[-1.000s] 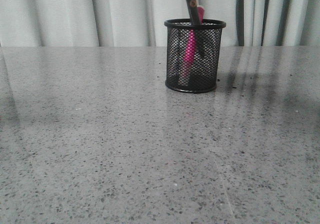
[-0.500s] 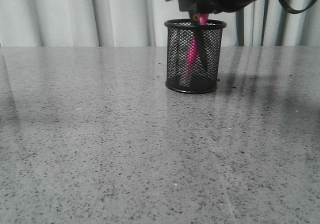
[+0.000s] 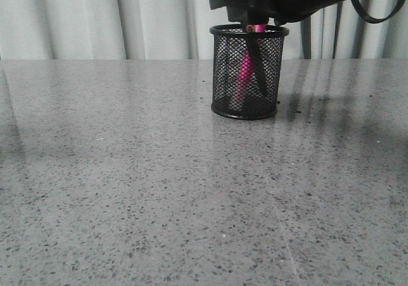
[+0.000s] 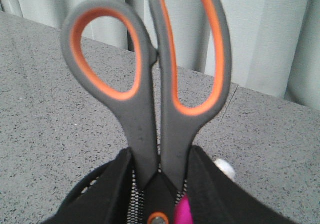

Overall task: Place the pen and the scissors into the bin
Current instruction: 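Open the right gripper to release the scissors and lift away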

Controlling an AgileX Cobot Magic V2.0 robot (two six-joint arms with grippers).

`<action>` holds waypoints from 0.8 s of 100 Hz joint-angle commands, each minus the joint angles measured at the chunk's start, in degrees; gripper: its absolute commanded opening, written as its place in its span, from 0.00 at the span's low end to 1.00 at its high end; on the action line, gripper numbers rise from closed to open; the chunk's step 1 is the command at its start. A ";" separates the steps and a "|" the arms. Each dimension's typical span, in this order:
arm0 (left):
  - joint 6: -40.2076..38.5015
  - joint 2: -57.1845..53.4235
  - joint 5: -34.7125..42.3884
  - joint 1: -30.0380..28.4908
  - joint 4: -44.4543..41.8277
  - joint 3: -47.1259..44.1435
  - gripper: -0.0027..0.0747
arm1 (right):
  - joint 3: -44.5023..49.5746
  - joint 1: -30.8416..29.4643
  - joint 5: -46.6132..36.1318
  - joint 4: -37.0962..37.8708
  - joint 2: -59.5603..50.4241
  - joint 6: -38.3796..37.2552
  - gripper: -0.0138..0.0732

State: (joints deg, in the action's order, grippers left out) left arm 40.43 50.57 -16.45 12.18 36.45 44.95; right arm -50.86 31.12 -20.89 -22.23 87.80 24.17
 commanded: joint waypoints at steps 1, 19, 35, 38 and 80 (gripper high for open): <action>-0.21 -0.54 3.55 -0.19 1.31 1.53 0.01 | -1.49 0.02 -5.15 1.05 -2.28 0.06 0.39; -0.21 -0.54 3.55 -0.19 1.31 1.53 0.01 | -1.49 0.02 -5.03 1.05 -2.37 0.06 0.41; -0.21 -0.54 3.55 -0.19 1.31 1.53 0.01 | -1.49 0.02 -5.03 1.05 -2.37 0.06 0.56; -0.21 -0.54 3.55 -0.19 1.31 1.53 0.01 | -1.49 0.02 -5.03 1.05 -2.37 0.06 0.57; -0.21 -0.54 3.55 -0.19 1.31 1.53 0.01 | -1.49 0.02 -5.99 1.05 -5.95 0.06 0.53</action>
State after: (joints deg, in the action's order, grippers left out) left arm 40.43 50.57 -16.45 12.18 36.45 44.95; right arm -50.86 31.12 -21.78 -22.23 85.61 24.17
